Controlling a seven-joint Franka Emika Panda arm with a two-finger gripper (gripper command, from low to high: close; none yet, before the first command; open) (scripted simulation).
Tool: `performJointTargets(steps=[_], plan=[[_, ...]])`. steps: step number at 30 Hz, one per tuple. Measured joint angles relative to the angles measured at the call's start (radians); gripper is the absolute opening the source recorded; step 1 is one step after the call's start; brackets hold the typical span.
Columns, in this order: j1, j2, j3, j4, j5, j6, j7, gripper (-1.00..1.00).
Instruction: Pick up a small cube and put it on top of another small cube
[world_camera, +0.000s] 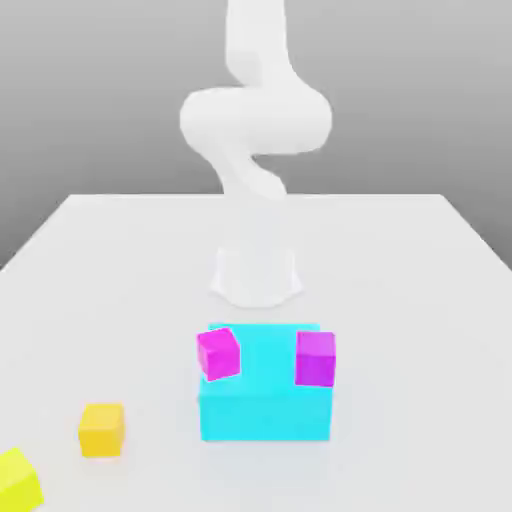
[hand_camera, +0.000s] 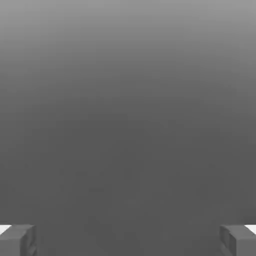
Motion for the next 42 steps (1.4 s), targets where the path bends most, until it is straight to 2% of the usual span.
performJointTargets(steps=[11, 22, 29, 30, 37, 42], plan=[[-0.221, 0.405, 0.023, -0.125, -0.011, 0.198, 0.438, 0.00], [-0.365, 0.804, -0.036, -0.248, -0.005, 0.394, 0.857, 0.00], [-0.385, 1.058, -0.037, -0.239, 0.042, 0.572, 0.910, 0.00], [-0.388, 1.083, -0.034, -0.234, 0.044, 0.592, 0.908, -1.00], [-0.388, 1.084, -0.033, -0.234, 0.043, 0.594, 0.910, -1.00], [-0.378, 0.927, -0.048, -0.265, 0.025, 0.468, 0.923, -1.00]])
